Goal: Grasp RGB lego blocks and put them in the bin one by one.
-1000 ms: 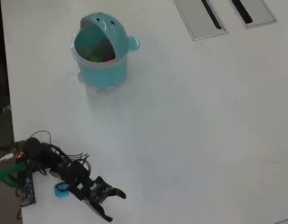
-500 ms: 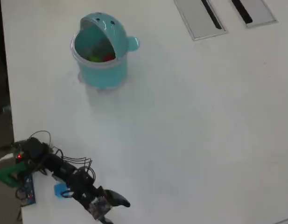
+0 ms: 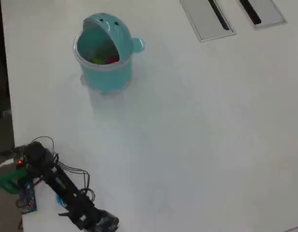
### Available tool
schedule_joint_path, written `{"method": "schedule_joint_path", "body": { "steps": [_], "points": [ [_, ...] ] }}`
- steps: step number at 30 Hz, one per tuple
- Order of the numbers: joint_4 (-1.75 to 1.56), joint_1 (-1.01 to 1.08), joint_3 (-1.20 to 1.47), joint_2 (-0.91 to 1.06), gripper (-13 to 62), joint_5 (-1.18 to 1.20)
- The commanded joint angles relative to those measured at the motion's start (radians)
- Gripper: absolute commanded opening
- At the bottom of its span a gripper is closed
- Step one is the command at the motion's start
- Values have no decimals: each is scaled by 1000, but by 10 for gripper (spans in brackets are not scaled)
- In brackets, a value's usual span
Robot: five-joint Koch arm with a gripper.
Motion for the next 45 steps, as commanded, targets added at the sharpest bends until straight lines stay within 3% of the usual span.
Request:
{"method": "schedule_joint_path", "body": {
  "steps": [1, 10, 18, 45],
  "points": [
    [-29, 23, 8, 127, 348, -17],
    [-92, 124, 621, 508, 351, -153],
    [-103, 178, 1022, 715, 345, -186],
    [-322, 307, 1566, 787, 308, -247]
  ]
}}
